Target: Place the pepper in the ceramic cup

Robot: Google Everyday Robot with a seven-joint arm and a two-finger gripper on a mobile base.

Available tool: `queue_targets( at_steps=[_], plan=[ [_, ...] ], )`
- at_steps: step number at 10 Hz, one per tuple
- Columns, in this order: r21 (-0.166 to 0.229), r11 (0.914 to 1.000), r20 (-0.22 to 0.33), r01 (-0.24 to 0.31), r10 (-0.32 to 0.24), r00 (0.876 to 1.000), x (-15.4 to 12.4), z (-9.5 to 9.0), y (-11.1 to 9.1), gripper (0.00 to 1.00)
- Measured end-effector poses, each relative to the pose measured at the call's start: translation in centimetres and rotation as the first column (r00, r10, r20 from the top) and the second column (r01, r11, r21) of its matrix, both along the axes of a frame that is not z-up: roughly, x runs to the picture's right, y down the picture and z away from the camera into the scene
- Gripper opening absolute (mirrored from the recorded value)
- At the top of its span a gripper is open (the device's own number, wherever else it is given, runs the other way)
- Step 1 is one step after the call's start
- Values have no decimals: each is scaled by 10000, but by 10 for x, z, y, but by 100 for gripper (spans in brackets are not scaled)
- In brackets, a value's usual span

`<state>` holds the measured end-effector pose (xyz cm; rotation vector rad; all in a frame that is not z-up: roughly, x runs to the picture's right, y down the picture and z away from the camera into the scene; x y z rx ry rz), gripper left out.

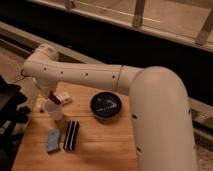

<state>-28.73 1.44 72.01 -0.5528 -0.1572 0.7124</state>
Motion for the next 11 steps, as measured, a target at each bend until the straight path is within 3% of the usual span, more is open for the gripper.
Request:
queue_targets(
  at_steps=[2,6,9,11],
  plan=[
    [-116,9989,712,-445,452,9964,-12,10,-3,4],
    [-493,9950,1438,-868,931,9852,-24,23,1,7],
    [-777,9898,2014,-1194,1329,9705,-33,34,12,40],
    [-863,9868,2151,-1373,1530,9645,-32,39,16,56]
  ],
)
